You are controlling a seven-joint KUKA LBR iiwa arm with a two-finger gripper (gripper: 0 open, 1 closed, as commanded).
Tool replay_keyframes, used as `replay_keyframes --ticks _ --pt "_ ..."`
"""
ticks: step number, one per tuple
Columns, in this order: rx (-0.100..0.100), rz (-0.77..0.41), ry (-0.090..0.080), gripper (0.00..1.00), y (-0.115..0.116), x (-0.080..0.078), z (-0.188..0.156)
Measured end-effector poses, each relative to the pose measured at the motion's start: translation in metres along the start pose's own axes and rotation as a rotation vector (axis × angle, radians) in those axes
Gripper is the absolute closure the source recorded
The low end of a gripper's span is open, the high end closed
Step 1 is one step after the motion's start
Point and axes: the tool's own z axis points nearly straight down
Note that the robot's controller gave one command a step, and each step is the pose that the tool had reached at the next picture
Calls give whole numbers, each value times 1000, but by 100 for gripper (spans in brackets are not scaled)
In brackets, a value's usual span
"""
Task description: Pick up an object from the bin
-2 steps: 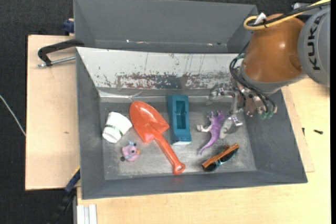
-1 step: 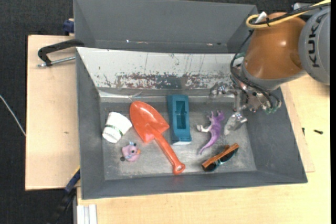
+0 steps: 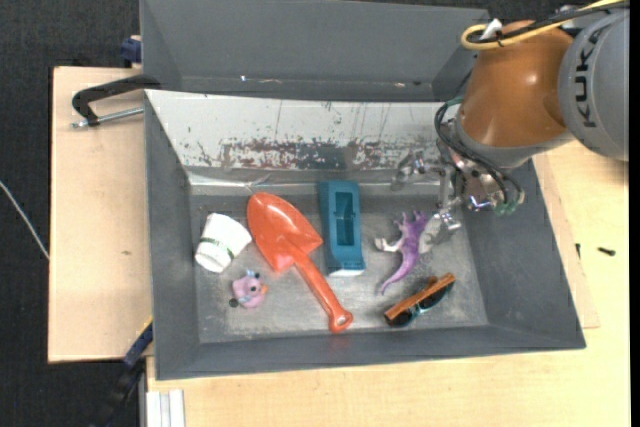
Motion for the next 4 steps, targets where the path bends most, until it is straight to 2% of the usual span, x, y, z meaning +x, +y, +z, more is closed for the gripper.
replay_keyframes --ticks 1,2,4 --pt "-1 -418 2 0 -4 -5 35" --pt "-4 -397 11 100 -9 -7 53" --pt "-4 -396 9 100 -9 -6 51"
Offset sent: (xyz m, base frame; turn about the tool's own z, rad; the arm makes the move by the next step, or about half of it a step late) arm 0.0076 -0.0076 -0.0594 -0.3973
